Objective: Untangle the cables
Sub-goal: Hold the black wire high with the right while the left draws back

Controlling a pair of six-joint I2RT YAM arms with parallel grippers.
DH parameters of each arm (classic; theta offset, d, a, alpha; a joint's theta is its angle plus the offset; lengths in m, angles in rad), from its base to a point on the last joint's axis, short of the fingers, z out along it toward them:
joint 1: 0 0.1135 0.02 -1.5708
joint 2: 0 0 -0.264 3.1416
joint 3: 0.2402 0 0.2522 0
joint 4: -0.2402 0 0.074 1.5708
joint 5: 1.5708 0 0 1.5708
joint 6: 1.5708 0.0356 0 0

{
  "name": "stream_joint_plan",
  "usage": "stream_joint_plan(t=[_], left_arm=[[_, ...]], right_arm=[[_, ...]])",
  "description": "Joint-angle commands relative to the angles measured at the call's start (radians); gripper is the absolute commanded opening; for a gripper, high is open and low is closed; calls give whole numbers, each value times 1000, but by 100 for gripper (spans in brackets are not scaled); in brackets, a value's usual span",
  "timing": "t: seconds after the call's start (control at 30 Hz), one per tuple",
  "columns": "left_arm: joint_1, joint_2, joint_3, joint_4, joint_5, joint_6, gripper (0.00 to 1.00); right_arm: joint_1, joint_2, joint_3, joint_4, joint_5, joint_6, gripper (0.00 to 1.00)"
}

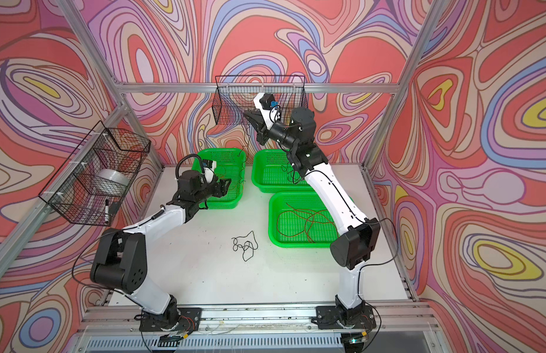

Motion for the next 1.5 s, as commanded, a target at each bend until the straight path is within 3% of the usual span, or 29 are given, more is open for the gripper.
stream_joint_plan(t=[0.0, 0.27, 0.33, 0.5, 0.6, 0.8, 0.83, 0.93, 0.97, 1.13, 1.27, 1.47], left_arm=[[-2, 43, -20, 127, 139, -61, 71], [-2, 13, -194, 309, 256, 32, 77], [-2, 39, -187, 312, 237, 39, 78], [-15, 137, -170, 501, 160, -22, 79], [-47, 197, -93, 498, 145, 0, 77], [-78, 300, 23, 511, 182, -2, 64], [-77, 304, 25, 518, 178, -1, 56], [-74, 286, 22, 457, 102, 38, 5], [-71, 273, 17, 428, 79, 55, 0], [-4, 216, -41, 349, 69, 64, 0], [62, 215, -62, 321, 109, 6, 0], [68, 210, -16, 229, 109, 8, 0]], right_arm=[[-1, 10, 45, 25, -30, 25, 0], [-2, 32, 76, 26, -23, 39, 0], [-2, 33, 88, 25, -31, 44, 0], [0, 22, 93, 29, -42, 56, 0], [0, 22, 93, 46, -49, 73, 0], [-1, 40, 119, 68, -41, 86, 0], [0, 44, 123, 71, -34, 82, 0], [0, 37, 118, 85, 41, 51, 0], [0, 35, 113, 94, 93, 35, 0], [-15, 36, 110, 160, 329, -47, 0], [-66, 55, 153, 171, 360, -19, 0], [-134, 98, 207, 150, 368, -1, 0]])
